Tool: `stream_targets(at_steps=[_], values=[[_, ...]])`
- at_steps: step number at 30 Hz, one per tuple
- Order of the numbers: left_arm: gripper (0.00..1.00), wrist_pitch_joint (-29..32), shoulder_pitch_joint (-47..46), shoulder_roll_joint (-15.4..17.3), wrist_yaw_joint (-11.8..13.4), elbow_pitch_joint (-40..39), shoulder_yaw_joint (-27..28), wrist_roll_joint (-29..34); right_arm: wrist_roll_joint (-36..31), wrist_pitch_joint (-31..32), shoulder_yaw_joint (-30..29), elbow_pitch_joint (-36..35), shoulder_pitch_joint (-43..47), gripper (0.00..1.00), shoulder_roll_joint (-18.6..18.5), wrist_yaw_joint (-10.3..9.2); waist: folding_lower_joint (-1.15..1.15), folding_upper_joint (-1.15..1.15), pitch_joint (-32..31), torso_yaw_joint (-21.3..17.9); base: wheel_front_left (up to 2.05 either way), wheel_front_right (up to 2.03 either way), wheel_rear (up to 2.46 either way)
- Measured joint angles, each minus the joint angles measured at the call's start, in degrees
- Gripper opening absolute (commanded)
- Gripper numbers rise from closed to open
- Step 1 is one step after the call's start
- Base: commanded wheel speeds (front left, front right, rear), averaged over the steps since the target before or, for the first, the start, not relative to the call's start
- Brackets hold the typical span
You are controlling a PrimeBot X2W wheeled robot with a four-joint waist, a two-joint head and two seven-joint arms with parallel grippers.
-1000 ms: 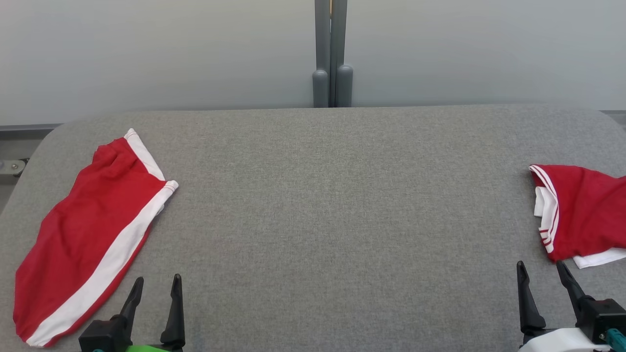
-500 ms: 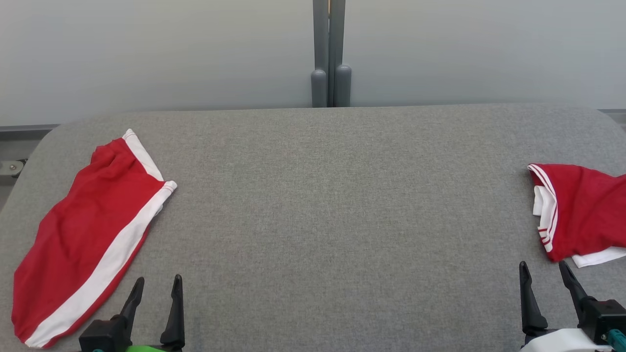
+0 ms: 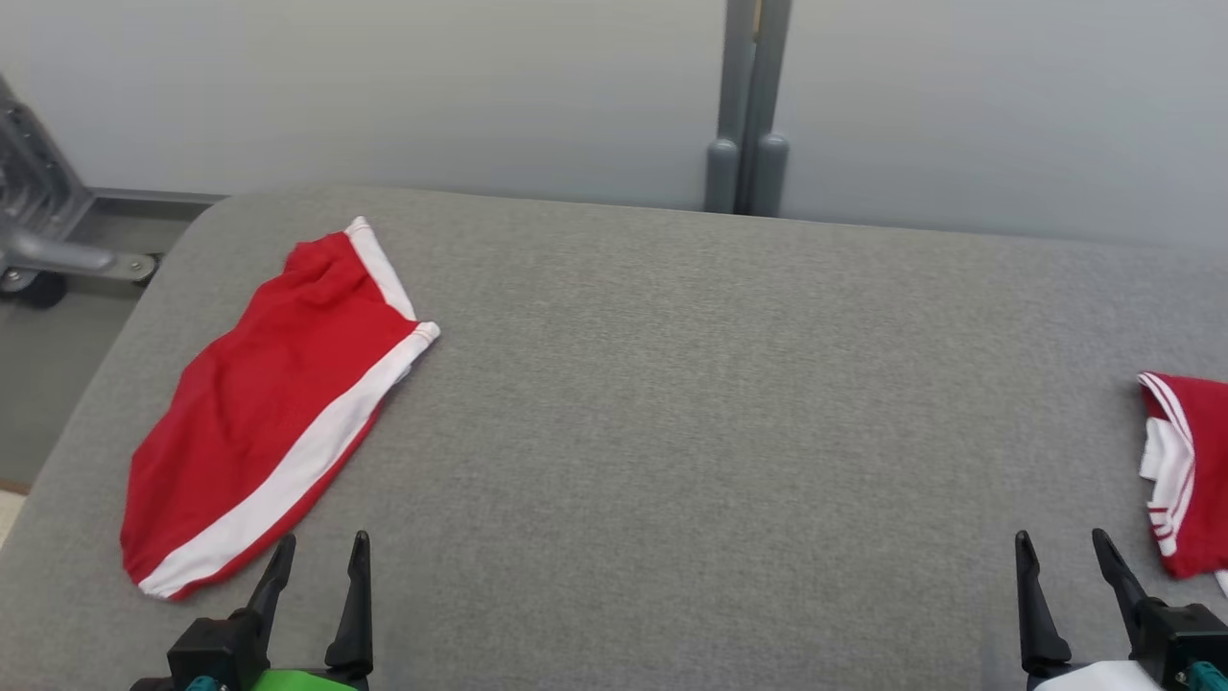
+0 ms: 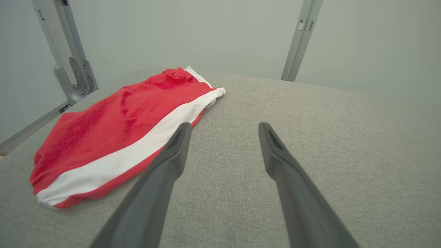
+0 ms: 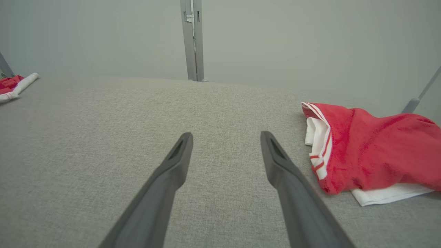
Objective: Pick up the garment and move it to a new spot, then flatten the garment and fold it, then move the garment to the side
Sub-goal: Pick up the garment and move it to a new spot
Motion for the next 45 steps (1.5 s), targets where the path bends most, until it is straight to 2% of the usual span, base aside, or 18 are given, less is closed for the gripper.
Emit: stream_targets(at_steps=[5,8,16,24,29,36,39,41,45], values=[[1.0,0.0,0.2,0.8,0.0,0.1,1.3,0.1,0.4,0.0,2.1,0.5,-1.0,1.0,0.0,0.01,0.0,0.0,-0.5,6.4,0.0,0.0,0.0],[1.0,0.0,1.5,0.6,0.0,-1.9,6.1,0.0,-0.1,0.0,7.0,2.1,-5.4,1.0,0.0,0.01,0.0,0.0,-0.8,11.5,0.0,0.0,0.0],[1.0,0.0,3.4,-2.0,0.2,-5.2,10.7,1.1,0.0,0.0,11.4,5.2,-9.3,1.0,-0.6,0.01,0.0,0.0,-0.3,17.5,0.0,0.0,0.0],[1.0,0.0,3.7,-2.5,0.2,-5.2,11.5,1.6,0.4,0.0,11.3,5.1,-8.9,1.0,-1.1,0.01,0.0,0.0,0.0,18.1,0.0,0.0,0.0],[1.0,0.0,1.6,-2.1,0.1,-1.8,8.4,1.2,0.1,0.0,9.7,4.6,-8.0,1.0,-1.4,0.01,0.0,0.0,0.2,18.1,0.0,0.0,0.0],[1.0,3.7,-13.2,1.0,0.1,7.9,-0.1,-4.5,-1.7,0.0,7.8,1.9,-9.0,1.0,-4.5,0.01,0.0,0.0,3.7,18.6,0.0,0.0,0.0],[1.0,7.8,-18.5,3.0,0.0,12.9,-1.8,-8.1,-2.2,0.0,7.8,1.5,-10.8,1.0,-5.8,0.01,0.0,0.0,6.3,18.3,0.0,0.0,0.0],[1.0,10.9,-21.9,3.4,0.0,16.4,-2.1,-12.1,-2.3,0.0,7.5,1.2,-12.2,1.0,-6.6,0.01,0.0,0.0,8.1,17.8,0.0,0.0,0.0],[1.0,14.8,-28.5,4.7,0.0,22.8,-2.8,-16.2,-2.6,0.0,7.9,0.9,-13.8,1.0,-7.4,0.01,0.0,0.0,11.9,16.2,0.0,0.0,0.0]])
